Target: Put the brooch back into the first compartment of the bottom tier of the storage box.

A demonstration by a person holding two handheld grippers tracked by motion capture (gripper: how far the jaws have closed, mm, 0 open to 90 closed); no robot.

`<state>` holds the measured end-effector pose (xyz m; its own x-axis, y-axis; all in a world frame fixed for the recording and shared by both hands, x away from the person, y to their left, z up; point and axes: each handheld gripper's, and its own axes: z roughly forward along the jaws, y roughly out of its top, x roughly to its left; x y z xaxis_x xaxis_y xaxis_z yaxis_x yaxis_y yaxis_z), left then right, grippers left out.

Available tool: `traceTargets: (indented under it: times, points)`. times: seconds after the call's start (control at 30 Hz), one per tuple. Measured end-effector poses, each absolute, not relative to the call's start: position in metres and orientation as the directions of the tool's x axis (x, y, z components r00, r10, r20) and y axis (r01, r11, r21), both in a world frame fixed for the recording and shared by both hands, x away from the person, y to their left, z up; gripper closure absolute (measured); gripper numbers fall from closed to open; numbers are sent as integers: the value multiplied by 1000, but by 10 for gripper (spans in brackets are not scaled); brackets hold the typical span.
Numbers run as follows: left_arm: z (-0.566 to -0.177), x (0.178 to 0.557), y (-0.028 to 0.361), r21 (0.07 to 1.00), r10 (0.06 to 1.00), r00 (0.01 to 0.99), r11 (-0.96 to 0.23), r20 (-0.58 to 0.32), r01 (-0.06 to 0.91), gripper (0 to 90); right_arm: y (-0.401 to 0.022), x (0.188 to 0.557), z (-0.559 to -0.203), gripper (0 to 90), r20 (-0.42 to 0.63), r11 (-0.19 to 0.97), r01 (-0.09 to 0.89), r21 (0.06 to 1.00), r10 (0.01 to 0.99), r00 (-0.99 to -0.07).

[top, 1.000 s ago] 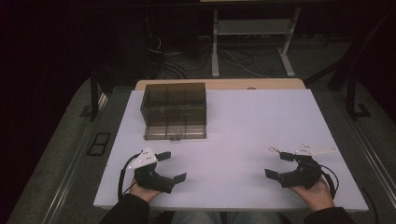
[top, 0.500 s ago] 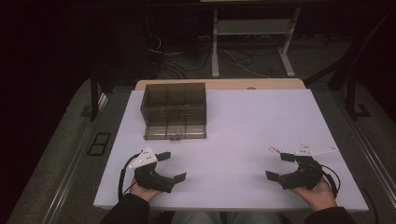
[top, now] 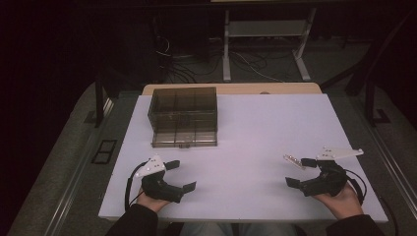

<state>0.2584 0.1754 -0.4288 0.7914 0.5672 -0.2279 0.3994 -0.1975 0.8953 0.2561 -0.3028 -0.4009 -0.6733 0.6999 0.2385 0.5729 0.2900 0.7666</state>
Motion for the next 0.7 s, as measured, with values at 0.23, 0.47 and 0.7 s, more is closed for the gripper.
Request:
traceTargets:
  times: [0.23, 0.47, 0.7]
  points:
    - [-429, 259, 176, 894, 568, 790, -199, -229, 403, 0, -310, 259, -398, 3, 244, 289, 582, 760, 704, -667]
    - [-429, 259, 176, 893, 568, 790, -199, -231, 404, 0, -317, 264, -393, 3, 241, 306, 595, 744, 708, -664]
    - [-429, 259, 176, 892, 569, 790, -200, -230, 404, 0, -323, 272, -391, 4, 235, 328, 611, 721, 713, -661]
